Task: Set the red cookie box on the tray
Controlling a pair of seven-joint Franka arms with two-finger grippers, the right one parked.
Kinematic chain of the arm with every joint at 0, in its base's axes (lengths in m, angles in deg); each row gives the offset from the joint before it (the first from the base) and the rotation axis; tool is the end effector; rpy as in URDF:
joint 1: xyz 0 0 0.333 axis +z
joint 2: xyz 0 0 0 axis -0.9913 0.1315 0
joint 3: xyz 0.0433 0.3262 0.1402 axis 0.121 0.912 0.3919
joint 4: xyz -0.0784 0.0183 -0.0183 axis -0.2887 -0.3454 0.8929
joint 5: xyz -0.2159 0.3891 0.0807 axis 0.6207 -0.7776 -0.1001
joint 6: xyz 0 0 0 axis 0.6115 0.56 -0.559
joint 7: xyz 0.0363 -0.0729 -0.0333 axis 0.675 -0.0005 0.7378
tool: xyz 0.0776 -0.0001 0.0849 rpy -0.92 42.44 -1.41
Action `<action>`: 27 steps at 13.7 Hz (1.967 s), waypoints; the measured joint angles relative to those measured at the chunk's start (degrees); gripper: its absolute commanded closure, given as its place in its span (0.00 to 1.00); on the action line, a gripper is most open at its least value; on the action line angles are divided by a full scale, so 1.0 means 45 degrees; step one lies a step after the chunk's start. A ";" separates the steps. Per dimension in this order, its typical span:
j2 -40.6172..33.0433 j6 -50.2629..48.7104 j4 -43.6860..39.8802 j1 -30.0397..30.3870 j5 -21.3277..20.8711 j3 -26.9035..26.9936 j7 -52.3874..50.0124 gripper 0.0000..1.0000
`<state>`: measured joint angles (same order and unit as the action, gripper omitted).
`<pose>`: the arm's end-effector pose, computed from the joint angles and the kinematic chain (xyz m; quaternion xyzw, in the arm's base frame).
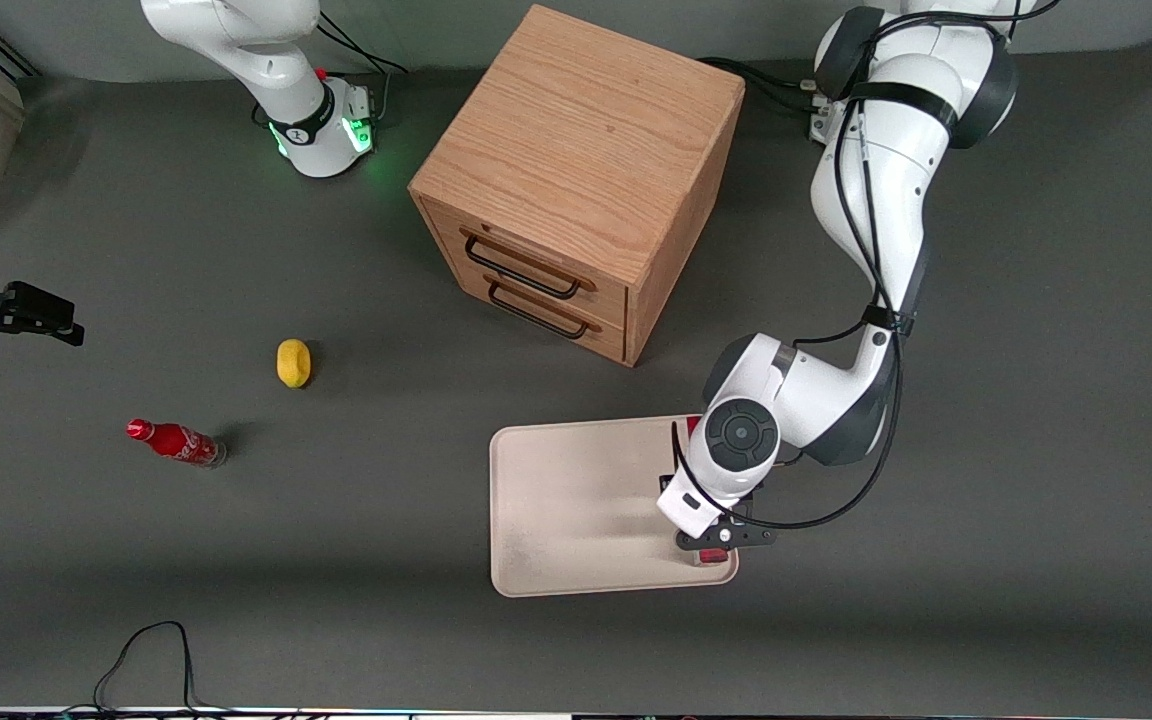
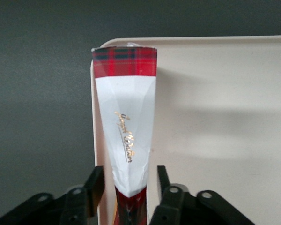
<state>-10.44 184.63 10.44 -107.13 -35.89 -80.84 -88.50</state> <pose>0.7743 -0.3993 0.2384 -0.9994 -0.0320 -0.0106 0.0109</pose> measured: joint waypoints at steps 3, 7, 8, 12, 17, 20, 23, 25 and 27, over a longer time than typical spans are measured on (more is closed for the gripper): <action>-0.0314 -0.0669 -0.0069 -0.0006 -0.0005 -0.0009 -0.0015 0.00; -0.2275 -0.3915 -0.0363 -0.0009 -0.0004 -0.0081 -0.0022 0.00; -0.3009 -0.4801 -0.0377 -0.0020 -0.0002 -0.0115 -0.0023 0.00; -0.5437 -0.7066 -0.0328 -0.0193 0.0003 -0.0158 -0.0023 0.00; -0.7814 -0.6939 0.1956 0.0154 0.0016 -0.0072 0.0183 0.00; -1.0361 -0.4822 0.6048 0.1386 0.0022 0.0054 0.1185 0.00; -1.1908 -0.3999 0.8696 0.2826 0.0044 0.0152 0.2878 0.00; -1.2230 -0.3854 0.9260 0.3827 0.0061 0.0188 0.4077 0.00; -1.2317 -0.3851 0.9429 0.4790 0.0269 0.0207 0.5459 0.00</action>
<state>-65.87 167.30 52.87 -85.57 -34.68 -79.91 -63.94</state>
